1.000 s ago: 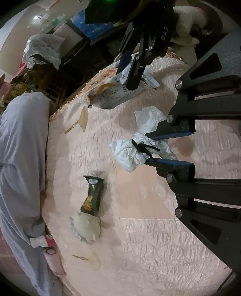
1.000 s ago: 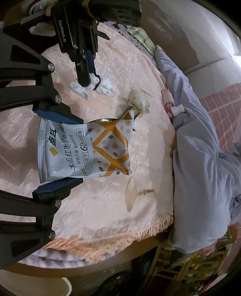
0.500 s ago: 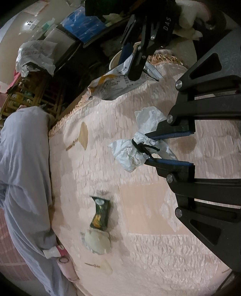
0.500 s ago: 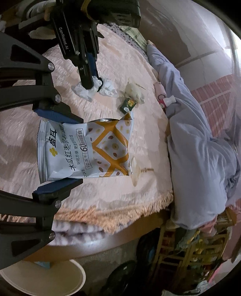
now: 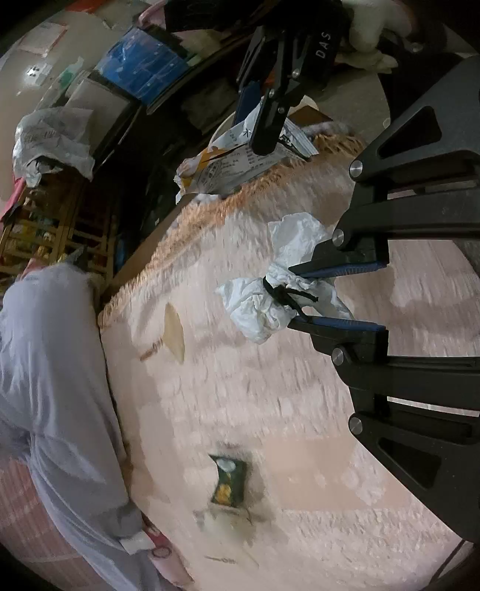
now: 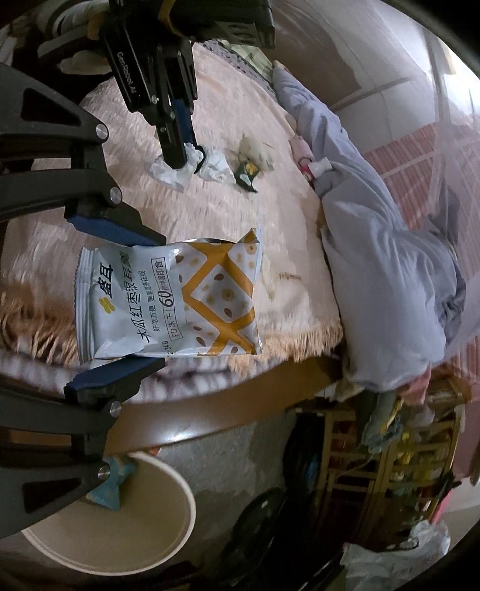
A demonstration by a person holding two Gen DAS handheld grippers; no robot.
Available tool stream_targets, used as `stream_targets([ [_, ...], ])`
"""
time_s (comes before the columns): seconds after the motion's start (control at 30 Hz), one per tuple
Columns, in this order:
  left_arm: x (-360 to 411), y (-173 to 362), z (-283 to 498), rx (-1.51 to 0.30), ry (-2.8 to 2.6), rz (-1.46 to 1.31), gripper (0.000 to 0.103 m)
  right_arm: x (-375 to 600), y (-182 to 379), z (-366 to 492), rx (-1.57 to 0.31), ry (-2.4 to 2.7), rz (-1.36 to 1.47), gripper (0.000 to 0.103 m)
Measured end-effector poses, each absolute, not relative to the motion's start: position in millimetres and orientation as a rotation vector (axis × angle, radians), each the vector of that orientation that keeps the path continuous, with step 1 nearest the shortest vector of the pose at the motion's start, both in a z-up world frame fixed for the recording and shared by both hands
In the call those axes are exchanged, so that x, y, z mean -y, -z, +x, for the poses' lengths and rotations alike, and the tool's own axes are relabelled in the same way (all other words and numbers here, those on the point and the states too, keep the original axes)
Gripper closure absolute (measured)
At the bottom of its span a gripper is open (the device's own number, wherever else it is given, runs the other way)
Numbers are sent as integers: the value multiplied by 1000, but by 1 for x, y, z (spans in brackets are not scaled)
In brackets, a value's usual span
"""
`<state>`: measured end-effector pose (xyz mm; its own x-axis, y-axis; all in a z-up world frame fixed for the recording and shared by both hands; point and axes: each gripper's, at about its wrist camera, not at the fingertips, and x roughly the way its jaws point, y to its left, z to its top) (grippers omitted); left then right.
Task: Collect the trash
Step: 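Carry the tissue and snack bag over the cream bucket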
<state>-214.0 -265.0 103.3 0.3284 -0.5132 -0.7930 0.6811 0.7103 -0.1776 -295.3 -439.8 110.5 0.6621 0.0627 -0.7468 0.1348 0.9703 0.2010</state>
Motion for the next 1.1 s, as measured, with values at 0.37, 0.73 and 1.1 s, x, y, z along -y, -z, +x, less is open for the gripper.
stream_targets([
  [0.37, 318, -106, -235, -946, 870, 245, 86, 489, -109, -329, -845, 136, 285, 47],
  [0.73, 373, -104, -254, -954, 955, 278, 86, 540, -104, -364, -829, 243, 358, 47],
  [1.1, 420, -104, -264, -979, 1031, 271, 86, 575, -90, -386, -822, 325, 416, 47],
])
